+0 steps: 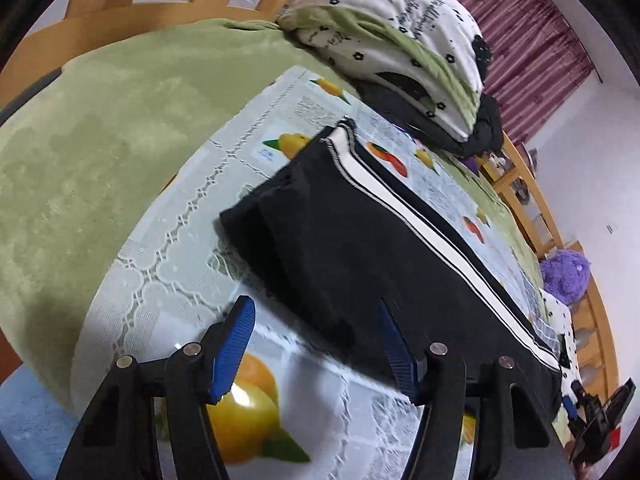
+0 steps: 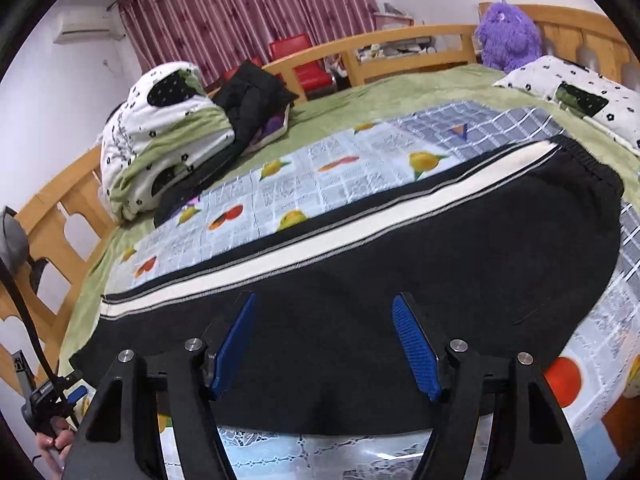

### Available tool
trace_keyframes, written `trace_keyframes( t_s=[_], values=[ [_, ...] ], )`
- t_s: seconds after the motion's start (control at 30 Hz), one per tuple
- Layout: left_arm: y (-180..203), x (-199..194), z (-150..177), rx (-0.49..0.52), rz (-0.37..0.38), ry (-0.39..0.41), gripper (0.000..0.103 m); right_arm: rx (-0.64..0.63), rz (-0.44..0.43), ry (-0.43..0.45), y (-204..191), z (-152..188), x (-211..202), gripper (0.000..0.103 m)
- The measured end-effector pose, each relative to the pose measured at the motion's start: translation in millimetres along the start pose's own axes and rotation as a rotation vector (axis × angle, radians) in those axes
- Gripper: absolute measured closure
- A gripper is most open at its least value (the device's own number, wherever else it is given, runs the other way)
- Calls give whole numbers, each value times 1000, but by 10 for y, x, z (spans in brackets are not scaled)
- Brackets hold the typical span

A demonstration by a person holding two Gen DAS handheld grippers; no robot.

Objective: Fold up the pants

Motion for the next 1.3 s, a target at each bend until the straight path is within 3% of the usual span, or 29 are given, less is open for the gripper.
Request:
trace_keyframes(
  t_s=[0.2, 0.33, 0.43, 0.6, 0.73, 0.8, 1.0, 1.17, 1.3],
  values=[
    [-157, 96, -275, -58, -62, 61, 53, -30, -4, -39, -124, 121, 131, 33],
    [-264, 143, -371, -134, -27, 69, 53, -51, 15, -42, -150, 141, 170, 33],
    [-232, 175, -380, -111, -58, 79, 56, -45, 14, -66, -151, 174, 231, 33],
    [-186, 132, -383, -67, -126, 89, 73, -55, 29, -94, -162, 233, 269, 33],
    [-64, 29, -405, -12, -181, 123, 79, -78, 51, -84, -157, 259, 200, 33],
    [80, -52, -425, 39, -203, 151, 91, -96, 62, -68, -149, 271, 127, 33],
    [1032, -413, -422, 277, -255, 261, 93, -142, 86, -3, -55, 284, -170, 33],
    [2222, -453, -101, 506, -143, 268, 93, -140, 89, 33, 126, 276, -344, 33],
    [2996, -149, 449, 628, -16, 180, 93, -90, 63, 49, 362, 247, -460, 33]
  ],
)
Point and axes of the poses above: each gripper's, at about its wrist camera, not at the fingertips, and x roughly the way its jaws point, y to its right, z to its underside, the point moved 6 cm from there along x, roughly the way its jaws point, and after that the axes turned 7 degrees about -y, right-handed, at the moved point
